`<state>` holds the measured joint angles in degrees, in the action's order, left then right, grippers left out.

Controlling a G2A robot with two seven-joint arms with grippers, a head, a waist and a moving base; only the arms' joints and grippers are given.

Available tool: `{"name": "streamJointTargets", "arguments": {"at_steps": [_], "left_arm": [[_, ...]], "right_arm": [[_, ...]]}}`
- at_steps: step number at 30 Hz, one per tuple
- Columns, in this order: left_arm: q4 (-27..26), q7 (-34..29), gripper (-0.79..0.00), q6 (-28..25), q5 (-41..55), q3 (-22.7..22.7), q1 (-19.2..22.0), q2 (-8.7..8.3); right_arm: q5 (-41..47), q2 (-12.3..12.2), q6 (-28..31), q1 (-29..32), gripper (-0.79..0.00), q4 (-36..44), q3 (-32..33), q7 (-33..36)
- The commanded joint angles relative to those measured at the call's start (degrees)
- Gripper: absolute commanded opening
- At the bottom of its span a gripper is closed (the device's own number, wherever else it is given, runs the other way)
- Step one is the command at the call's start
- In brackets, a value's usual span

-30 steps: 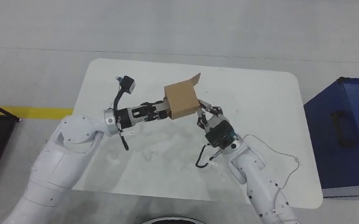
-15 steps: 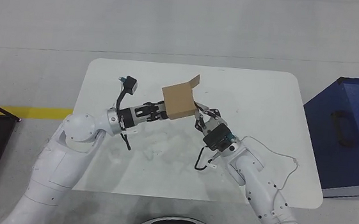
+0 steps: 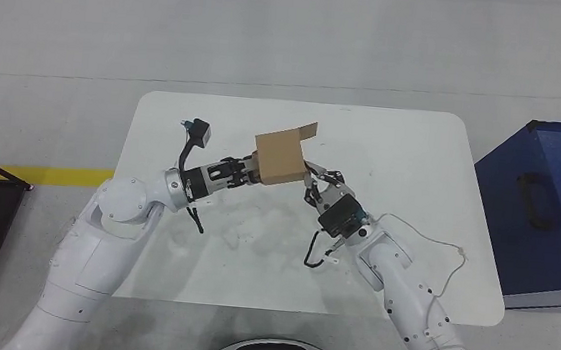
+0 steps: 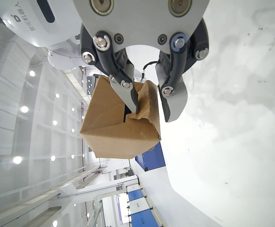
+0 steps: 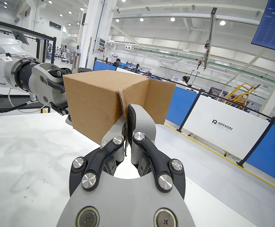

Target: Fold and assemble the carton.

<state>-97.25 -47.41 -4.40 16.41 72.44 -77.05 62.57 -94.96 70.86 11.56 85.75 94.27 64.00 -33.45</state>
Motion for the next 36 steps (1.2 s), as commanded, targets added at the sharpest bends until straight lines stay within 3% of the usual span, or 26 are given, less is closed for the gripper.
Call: {"name": "streamJointTargets", "arguments": {"at_steps": [1, 16, 36], "left_arm": [[0.0, -0.2, -0.625, 0.1, 0.3, -0.1, 0.1, 0.01], [-0.2, 0.5, -0.619, -3.5, 5.8, 1.4, -0.9, 0.05], [-0.4, -1.8, -0.563, -5.7, 7.1, 7.0, -6.4, -1.08]], "right_arm": [[-0.1, 0.0, 0.1, 0.0, -0.785, 0.1, -0.2, -0.1], [-0.3, 0.0, -0.1, 0.1, -0.785, -0.1, -0.5, -0.1], [-0.9, -0.7, -2.5, 1.5, -0.785, 0.5, 3.4, 1.3]]}}
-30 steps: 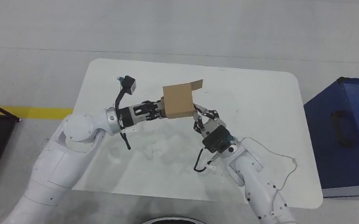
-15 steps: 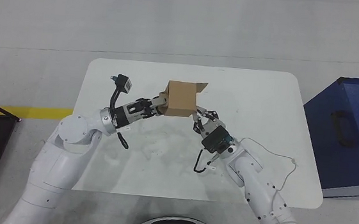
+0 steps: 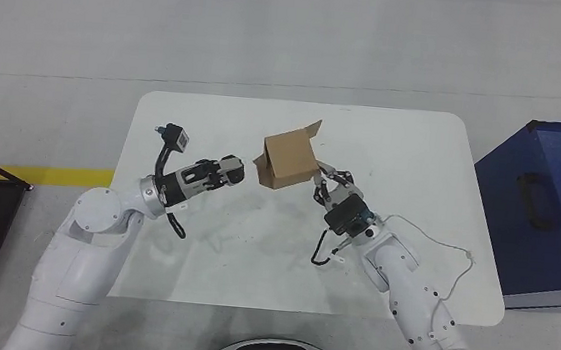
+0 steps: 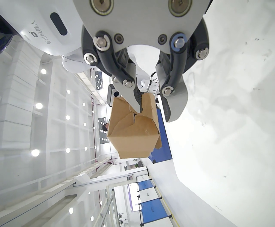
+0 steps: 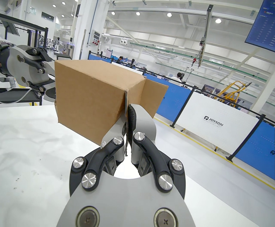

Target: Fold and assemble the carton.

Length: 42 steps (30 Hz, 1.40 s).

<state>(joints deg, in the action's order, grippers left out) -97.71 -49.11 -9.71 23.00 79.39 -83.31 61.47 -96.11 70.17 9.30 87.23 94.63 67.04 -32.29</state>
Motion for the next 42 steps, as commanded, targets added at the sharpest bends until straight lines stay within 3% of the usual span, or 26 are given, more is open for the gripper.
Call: {"name": "streamJointTargets", "arguments": {"at_steps": [1, 3, 11, 14, 15, 16, 17, 20, 27, 32, 42], "left_arm": [[0.1, 0.0, -0.505, -0.7, 1.0, 0.1, -0.2, 0.03], [-0.1, 0.1, 0.000, -1.3, 1.2, 0.2, -0.2, 0.03], [-0.1, 0.1, 0.000, -1.3, 1.2, 0.2, -0.2, 0.03], [-1.1, 0.8, -0.018, -1.4, 10.3, 0.3, -1.0, 0.45], [-1.1, 0.6, -0.163, -1.3, 12.5, 0.8, -1.2, 0.49], [-1.0, 0.4, -0.194, -1.2, 14.6, 1.3, -1.5, 0.51], [-0.9, 0.0, -0.286, -0.7, 16.4, 1.6, -1.7, 0.52], [-1.7, -1.4, -0.391, 2.6, 19.8, 2.4, -1.9, 0.41], [-6.7, -0.3, -0.437, 10.8, 14.8, 2.0, -1.8, -0.02], [-7.6, 2.4, -0.465, 16.1, 8.2, -0.8, 0.3, -0.09], [-6.9, 3.2, -0.486, 17.9, 3.5, -4.8, 3.6, 0.13]], "right_arm": [[1.2, -0.1, -0.6, 0.3, -0.785, 0.5, 1.0, 0.1], [1.2, -0.1, -0.6, 0.3, -0.785, 0.5, 1.0, 0.1], [1.2, -0.1, -0.6, 0.3, -0.785, 0.5, 1.0, 0.1], [11.6, 0.4, -0.2, 0.7, -0.785, 0.3, 1.9, 0.4], [13.6, 0.5, 0.0, 0.7, -0.785, -0.2, 2.0, 0.7], [16.8, 0.7, 0.5, 0.9, -0.785, -0.6, 2.0, 0.3], [19.8, 0.9, 1.0, 1.0, -0.785, -1.1, 1.9, -0.2], [29.4, 1.4, 3.3, 1.5, -0.785, -3.5, 2.0, -2.0], [30.5, 1.8, 5.2, 1.1, -0.785, -6.4, 1.0, -3.1], [28.1, 1.7, 5.7, 2.0, -0.785, -5.4, 1.1, -3.7], [25.5, 1.7, 6.5, 3.1, -0.785, -4.7, -0.1, -3.3]]}}
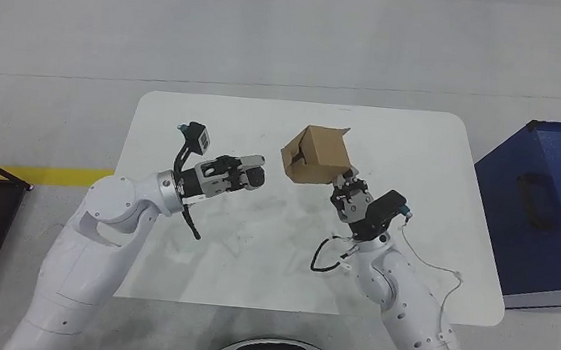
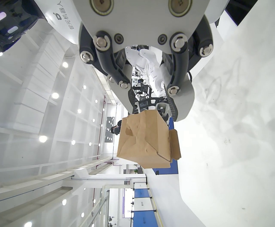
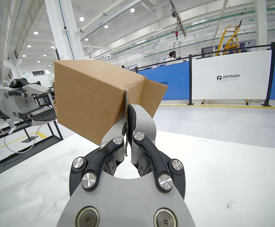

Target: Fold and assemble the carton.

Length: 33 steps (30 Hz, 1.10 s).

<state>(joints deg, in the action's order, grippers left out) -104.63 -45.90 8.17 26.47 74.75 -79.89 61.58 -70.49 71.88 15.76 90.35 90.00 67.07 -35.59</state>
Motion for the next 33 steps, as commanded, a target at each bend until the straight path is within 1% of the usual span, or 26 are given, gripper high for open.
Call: {"name": "streamJointTargets", "arguments": {"at_steps": [1, 3, 12, 20, 26, 33], "left_arm": [[0.1, 0.0, -0.502, 0.1, 0.1, -0.2, 0.3, 0.03], [0.3, 0.0, -0.520, 0.2, -0.2, -0.4, 0.7, 0.03], [0.7, -0.6, -0.539, 3.0, -3.5, -2.6, 1.9, -0.04], [0.9, -0.1, -0.545, 5.2, -5.0, -3.5, 2.6, -0.12], [0.7, 0.7, -0.529, 6.5, -6.2, -3.9, 2.6, -0.18], [0.6, 0.4, -0.529, 9.0, -8.4, -5.2, 3.1, -0.30]], "right_arm": [[-0.5, 0.1, 0.2, 0.0, -0.785, -0.1, -0.5, 0.1], [-0.9, 0.1, 0.2, -0.1, -0.785, -0.2, -0.9, 0.1], [-3.1, 0.4, -0.1, -0.5, -0.785, -0.2, -2.6, 0.5], [-5.0, 0.4, 0.2, -0.6, -0.785, -0.2, -3.3, 0.7], [-6.0, 0.4, 0.5, -0.6, -0.785, -0.2, -3.5, 0.8], [-7.6, 0.4, 1.2, -1.1, -0.785, -0.6, -4.2, 1.0]]}}
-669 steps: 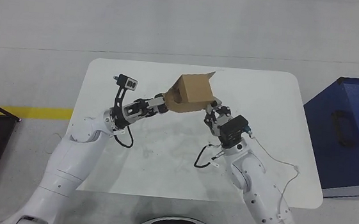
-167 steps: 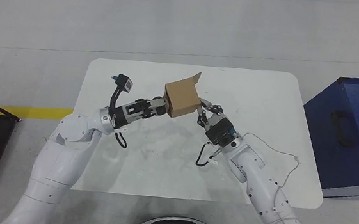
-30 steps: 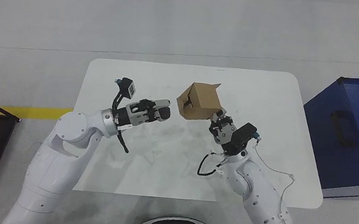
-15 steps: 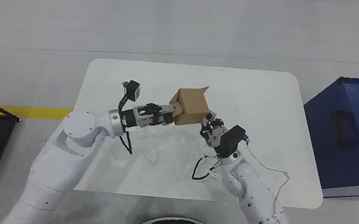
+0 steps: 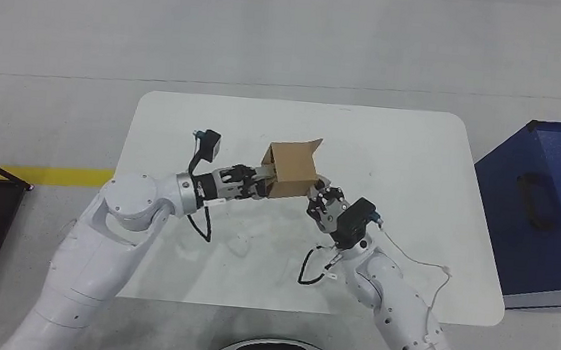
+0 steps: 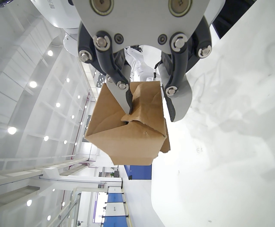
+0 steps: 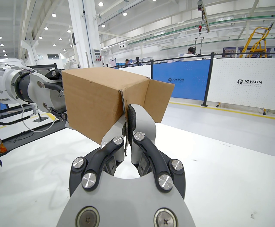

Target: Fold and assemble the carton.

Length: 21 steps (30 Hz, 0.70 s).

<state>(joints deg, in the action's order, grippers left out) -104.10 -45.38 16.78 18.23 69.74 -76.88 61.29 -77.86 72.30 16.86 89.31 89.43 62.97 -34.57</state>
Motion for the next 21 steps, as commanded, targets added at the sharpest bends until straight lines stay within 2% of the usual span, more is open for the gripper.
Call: {"name": "streamJointTargets", "arguments": {"at_steps": [1, 9, 15, 21], "left_arm": [[0.0, -0.2, -0.529, 0.8, -0.2, -0.3, 0.2, -0.01], [0.4, 0.2, -0.548, 1.8, 0.2, -0.6, 0.9, -0.01], [0.6, 1.3, -0.548, -2.8, 6.1, 1.6, 0.1, 0.17], [0.9, 0.1, -0.499, -5.1, 8.5, 3.5, -1.5, -0.05]], "right_arm": [[-0.5, 0.0, 0.1, -0.2, -0.785, -0.1, -0.3, 0.0], [-0.9, 0.1, 0.4, -0.5, -0.785, -0.6, -0.7, -0.7], [-0.4, 0.0, 0.5, -0.4, -0.785, -0.8, -0.3, -1.3], [-0.1, 0.0, 0.9, -0.5, -0.785, -0.8, -0.1, -1.0]]}}
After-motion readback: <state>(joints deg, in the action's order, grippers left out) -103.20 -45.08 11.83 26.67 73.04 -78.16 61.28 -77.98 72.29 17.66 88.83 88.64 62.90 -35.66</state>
